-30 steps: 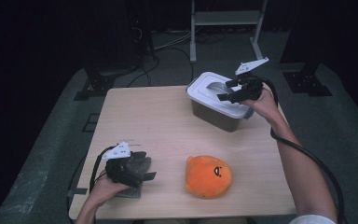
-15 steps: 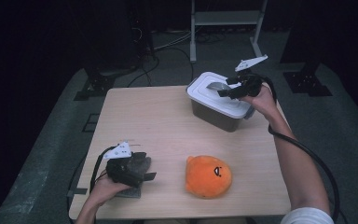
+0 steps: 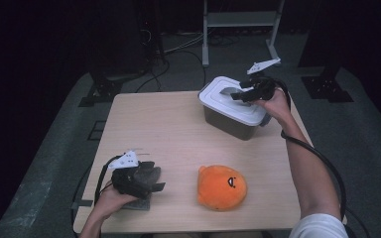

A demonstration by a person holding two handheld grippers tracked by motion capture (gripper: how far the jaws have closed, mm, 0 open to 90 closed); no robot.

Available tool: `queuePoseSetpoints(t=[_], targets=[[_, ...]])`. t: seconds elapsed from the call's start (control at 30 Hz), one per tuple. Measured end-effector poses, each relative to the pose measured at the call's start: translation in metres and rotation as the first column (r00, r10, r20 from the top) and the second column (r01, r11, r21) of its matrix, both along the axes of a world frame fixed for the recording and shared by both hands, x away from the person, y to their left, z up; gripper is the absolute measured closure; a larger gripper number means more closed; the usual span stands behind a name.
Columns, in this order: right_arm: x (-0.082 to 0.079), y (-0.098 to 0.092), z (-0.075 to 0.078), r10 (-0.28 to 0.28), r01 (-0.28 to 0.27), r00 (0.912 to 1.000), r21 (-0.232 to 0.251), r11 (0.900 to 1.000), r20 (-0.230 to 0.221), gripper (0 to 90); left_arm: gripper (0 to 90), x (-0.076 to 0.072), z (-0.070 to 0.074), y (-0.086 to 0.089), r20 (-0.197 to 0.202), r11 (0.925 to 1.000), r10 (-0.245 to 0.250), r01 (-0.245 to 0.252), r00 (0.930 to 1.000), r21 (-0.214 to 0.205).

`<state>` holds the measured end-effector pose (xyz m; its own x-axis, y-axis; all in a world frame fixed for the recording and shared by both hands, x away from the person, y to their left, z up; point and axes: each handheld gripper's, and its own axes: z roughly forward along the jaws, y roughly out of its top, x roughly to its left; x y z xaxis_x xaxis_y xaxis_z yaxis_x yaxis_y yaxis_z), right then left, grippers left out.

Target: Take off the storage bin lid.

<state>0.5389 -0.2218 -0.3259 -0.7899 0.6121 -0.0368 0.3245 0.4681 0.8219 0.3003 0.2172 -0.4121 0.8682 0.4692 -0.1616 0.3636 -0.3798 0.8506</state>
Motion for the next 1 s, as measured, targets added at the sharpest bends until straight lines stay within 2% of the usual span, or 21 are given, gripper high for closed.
queuePoseSetpoints(t=[0.17,0.23,0.33,0.53,0.63,0.87,1.0], targets=[[0.001,-0.003,-0.004,-0.023,0.023,0.9997,0.024,0.9994,-0.005,35.0,8.7,0.001,0.0,0.001,-0.002,1.0,0.002,-0.002,1.0,0.002],[0.003,-0.001,-0.007,-0.029,0.029,0.9996,0.004,0.9996,-0.002,35.2,8.7,0.001,0.0,0.001,-0.003,1.0,0.004,-0.004,1.0,0.002],[0.003,0.001,-0.01,-0.043,0.043,0.9991,0.011,0.999,-0.002,38.3,8.8,0.001,0.0,0.001,-0.001,1.0,0.0,0.0,1.0,0.004],[0.004,0.001,-0.013,-0.083,0.082,0.9963,0.017,0.9965,0.022,47.8,8.7,0.0,0.0,0.002,-0.007,1.0,-0.001,0.001,1.0,0.005],[0.005,0.001,-0.015,-0.094,0.094,0.9954,0.021,0.9953,0.016,52.1,8.7,0.0,0.0,0.003,-0.004,1.0,-0.003,0.003,1.0,0.006],[0.004,0.003,-0.018,-0.075,0.075,0.997,0.014,0.9971,0.018,61.0,8.8,0.0,0.0,0.003,-0.004,1.0,-0.003,0.003,1.0,0.006],[0.003,0.003,-0.018,-0.071,0.07,0.9972,0.017,0.9974,0.023,62.5,8.8,-0.001,0.0,0.002,-0.01,1.0,-0.001,0.002,1.0,0.005]])
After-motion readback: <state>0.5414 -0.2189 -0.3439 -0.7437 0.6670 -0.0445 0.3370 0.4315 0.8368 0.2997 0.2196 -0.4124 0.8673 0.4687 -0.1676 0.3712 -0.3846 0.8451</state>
